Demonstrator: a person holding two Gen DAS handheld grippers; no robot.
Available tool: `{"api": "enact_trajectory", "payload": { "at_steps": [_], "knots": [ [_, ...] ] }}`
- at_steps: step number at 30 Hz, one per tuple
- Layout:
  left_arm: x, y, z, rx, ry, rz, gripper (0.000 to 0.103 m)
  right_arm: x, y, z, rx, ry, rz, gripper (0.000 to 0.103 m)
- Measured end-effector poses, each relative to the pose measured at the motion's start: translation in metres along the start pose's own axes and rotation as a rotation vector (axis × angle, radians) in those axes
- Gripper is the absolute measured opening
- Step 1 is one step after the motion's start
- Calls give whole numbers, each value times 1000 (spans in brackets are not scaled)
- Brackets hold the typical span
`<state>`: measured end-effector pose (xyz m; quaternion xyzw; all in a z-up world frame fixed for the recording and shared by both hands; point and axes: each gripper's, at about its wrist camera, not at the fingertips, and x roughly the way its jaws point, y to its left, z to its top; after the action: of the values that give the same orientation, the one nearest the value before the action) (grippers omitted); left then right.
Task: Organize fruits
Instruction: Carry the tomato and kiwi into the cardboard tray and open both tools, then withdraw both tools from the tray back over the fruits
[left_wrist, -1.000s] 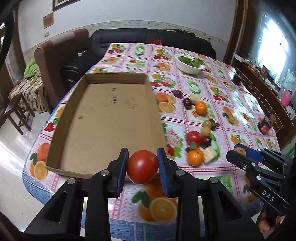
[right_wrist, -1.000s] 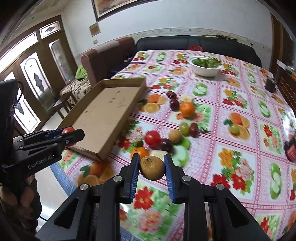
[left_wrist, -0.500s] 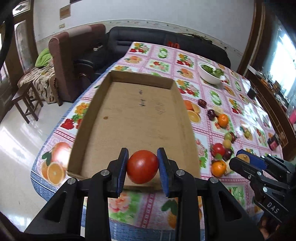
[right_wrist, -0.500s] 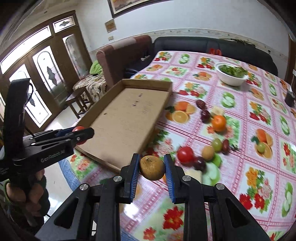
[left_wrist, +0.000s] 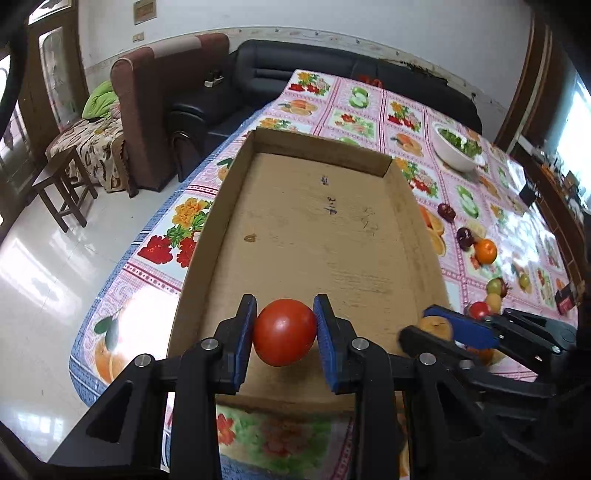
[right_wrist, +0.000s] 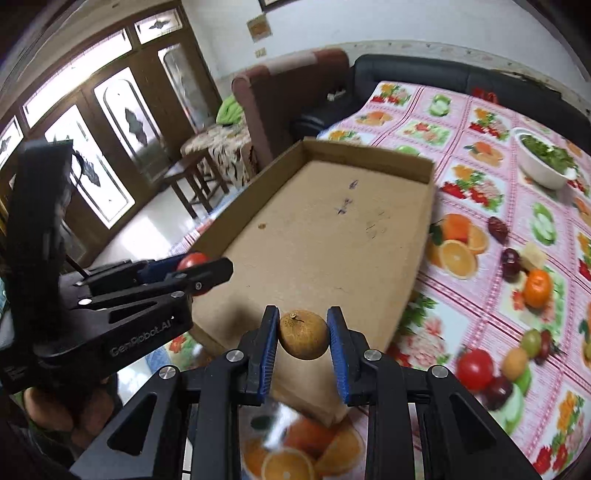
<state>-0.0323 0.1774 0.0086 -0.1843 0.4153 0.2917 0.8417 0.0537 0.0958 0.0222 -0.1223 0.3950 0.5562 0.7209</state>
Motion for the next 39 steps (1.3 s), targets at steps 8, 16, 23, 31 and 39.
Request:
{"api": "enact_trajectory", "payload": {
  "at_steps": [8, 16, 23, 31, 39],
  "knots": [
    [21, 0, -4, 39, 74, 5, 30, 40, 6, -4, -34, 105, -21, 27],
    [30, 2, -15, 45, 125, 30, 32, 51, 10, -12, -82, 146, -55, 29],
    [7, 2, -13, 32, 53, 35, 47, 36, 12, -14, -97, 109, -69, 51],
    [-13, -3, -11, 22, 12, 39, 48, 6, 6, -18, -77, 52, -60, 52],
    [-25, -24, -16, 60, -9, 27, 50, -39, -26, -35, 31, -17, -39, 52]
  ]
}}
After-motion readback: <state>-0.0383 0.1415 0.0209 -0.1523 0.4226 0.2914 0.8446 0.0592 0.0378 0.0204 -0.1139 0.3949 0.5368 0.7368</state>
